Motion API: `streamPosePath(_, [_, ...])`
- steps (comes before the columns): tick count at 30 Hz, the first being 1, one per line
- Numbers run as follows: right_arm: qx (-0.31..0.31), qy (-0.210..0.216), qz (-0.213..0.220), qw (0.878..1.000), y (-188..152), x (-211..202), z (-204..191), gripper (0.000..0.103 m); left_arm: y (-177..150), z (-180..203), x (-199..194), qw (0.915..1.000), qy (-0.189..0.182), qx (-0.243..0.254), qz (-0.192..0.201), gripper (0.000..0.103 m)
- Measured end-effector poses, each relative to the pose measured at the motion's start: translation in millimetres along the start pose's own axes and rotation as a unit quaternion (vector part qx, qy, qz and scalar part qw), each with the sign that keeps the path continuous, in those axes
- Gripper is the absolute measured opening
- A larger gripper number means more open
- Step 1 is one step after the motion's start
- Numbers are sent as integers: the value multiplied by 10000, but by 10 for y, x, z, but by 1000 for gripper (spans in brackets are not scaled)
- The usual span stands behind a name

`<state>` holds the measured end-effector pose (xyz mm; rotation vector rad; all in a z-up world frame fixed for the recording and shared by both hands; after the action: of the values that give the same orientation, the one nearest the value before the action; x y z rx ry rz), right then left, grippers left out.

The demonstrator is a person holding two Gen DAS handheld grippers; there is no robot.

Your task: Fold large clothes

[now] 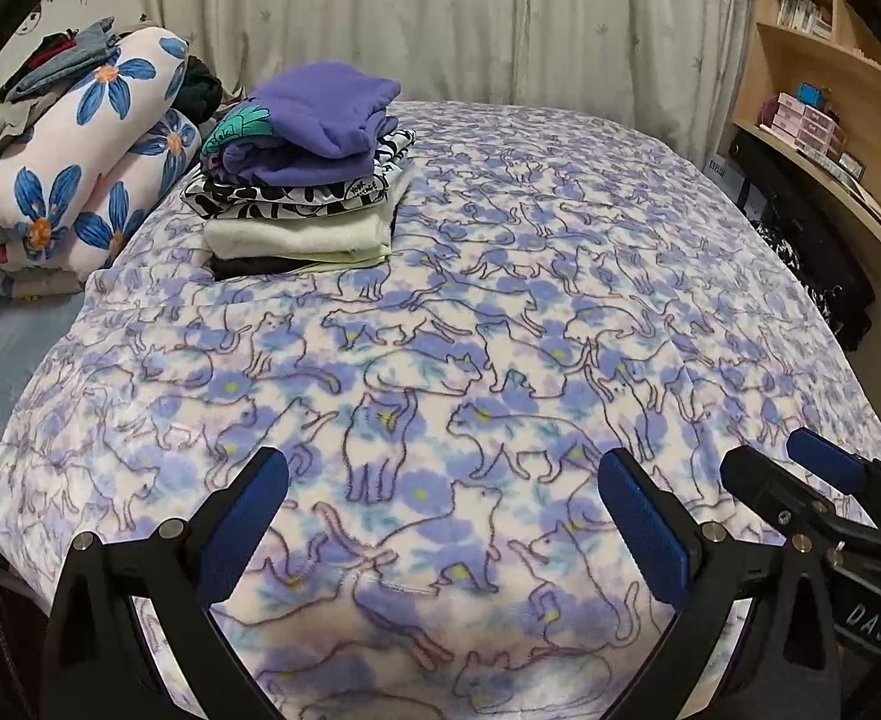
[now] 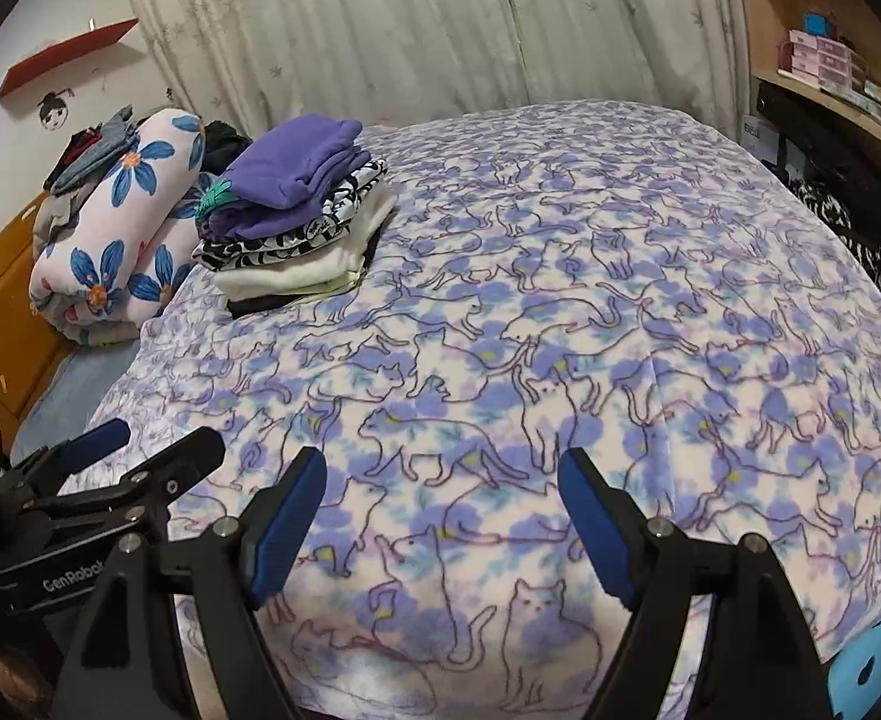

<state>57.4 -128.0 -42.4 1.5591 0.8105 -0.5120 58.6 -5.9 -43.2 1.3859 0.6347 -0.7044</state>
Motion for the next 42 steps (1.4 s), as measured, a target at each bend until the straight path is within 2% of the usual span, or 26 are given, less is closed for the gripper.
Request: streamPosePath(42, [74, -299, 94, 9995, 31, 74, 176, 80, -18, 60, 89, 10000, 44, -34, 1, 102])
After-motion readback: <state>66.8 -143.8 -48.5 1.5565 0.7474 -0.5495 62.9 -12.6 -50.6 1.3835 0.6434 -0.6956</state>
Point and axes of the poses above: each gripper's, at about its wrist camera, not at the fingertips, and x roughly the way its jaws point, z to its right, y to its top, the point moved 10 cm from there along x, roughly the way its jaws point
